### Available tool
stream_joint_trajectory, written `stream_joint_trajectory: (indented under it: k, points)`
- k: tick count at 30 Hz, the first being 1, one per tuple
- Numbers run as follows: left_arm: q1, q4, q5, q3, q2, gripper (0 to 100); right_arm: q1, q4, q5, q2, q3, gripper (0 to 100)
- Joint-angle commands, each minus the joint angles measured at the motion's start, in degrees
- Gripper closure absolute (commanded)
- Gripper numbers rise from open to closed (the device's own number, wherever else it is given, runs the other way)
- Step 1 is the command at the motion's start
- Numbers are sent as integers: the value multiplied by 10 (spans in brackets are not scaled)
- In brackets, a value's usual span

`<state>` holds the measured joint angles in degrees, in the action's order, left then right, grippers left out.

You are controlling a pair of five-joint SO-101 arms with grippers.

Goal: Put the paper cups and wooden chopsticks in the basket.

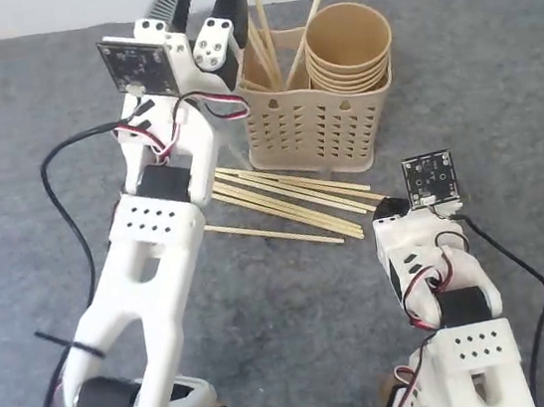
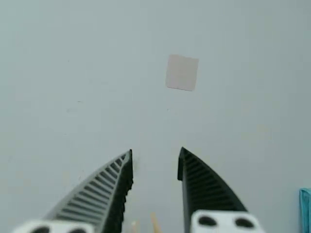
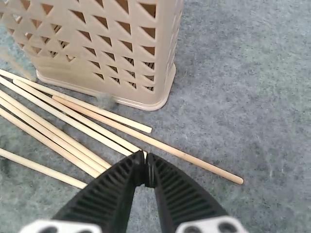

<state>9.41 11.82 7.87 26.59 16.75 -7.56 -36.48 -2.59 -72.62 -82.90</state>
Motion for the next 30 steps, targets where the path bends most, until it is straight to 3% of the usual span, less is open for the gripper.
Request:
stream_joint_trajectory:
  k: [1, 4, 9, 18, 24, 30]
  points:
    - [-2, -69, 1, -16, 73, 852, -1, 9, -7, -12, 4, 989]
    - [-35, -162, 10, -16, 116, 852, -1, 9, -7, -12, 4, 989]
    - [-126, -318, 113, -18, 166, 852, -1, 9, -7, -12, 4, 989]
    - [-244, -618, 191, -16, 96, 852, -1, 14, -7, -12, -2, 989]
    - [-263, -643, 260, -22, -73, 852, -2, 14, -7, -12, -3, 989]
    - [-259, -647, 244, -86, -233, 852, -2, 14, -7, -12, -3, 989]
